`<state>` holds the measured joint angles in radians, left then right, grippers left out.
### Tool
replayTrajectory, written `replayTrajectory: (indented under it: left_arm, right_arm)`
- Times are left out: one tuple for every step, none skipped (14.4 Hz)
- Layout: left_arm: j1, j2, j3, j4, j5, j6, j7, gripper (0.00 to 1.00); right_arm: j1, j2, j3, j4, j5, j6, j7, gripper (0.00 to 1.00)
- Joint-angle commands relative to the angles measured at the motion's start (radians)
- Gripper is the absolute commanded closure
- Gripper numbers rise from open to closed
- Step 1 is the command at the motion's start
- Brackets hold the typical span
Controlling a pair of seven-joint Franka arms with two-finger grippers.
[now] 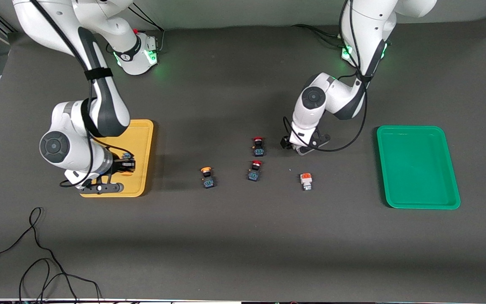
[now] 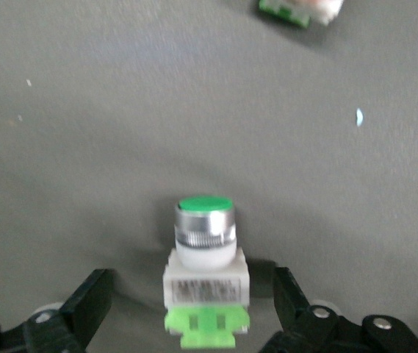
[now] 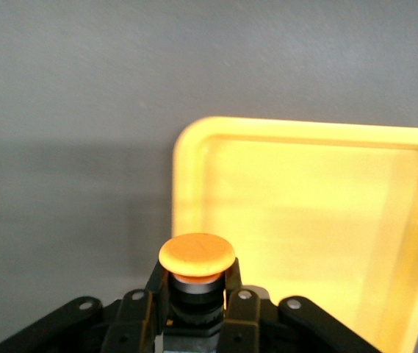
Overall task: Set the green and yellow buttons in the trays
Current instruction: 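Place the yellow button in the yellow tray while the left gripper carries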
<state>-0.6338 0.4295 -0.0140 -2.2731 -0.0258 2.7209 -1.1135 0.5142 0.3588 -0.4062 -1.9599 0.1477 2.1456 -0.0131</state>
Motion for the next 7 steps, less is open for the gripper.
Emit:
replayTrajectory:
  left_arm:
    - [0.006,0.003,0.0,0.009,0.007,0.005,0.015,0.12]
    - [0.006,0.0,0.0,0.009,0.007,0.003,0.015,0.33]
    - [0.005,-0.003,0.0,0.009,0.009,0.003,0.015,0.54]
    - [0.003,-0.005,-0.001,0.009,0.007,0.003,0.015,0.68]
    - [0.0,-0.008,-0.003,0.009,0.007,0.003,0.015,0.86]
    - [-0.001,-0.009,-0.004,0.009,0.007,0.002,0.012,1.0]
    - [-0.001,-0.012,-0.004,0.01,0.007,0.002,0.008,1.0]
  right_arm:
    - [0.004,-0.001,-0.013,-0.143,0.016,0.179,-0.079,1.0]
    - [0.003,0.005,-0.011,-0.178,0.016,0.241,-0.094,1.0]
    - [0.001,0.015,-0.013,-0.207,0.016,0.293,-0.106,1.0]
    - [0.0,0.02,-0.013,-0.23,0.016,0.334,-0.113,1.0]
    - [-0.002,0.032,-0.011,-0.243,0.018,0.364,-0.113,1.0]
    - [-0.005,0.046,-0.011,-0.243,0.018,0.369,-0.113,1.0]
    - [-0.003,0.052,-0.011,-0.241,0.018,0.369,-0.113,0.95]
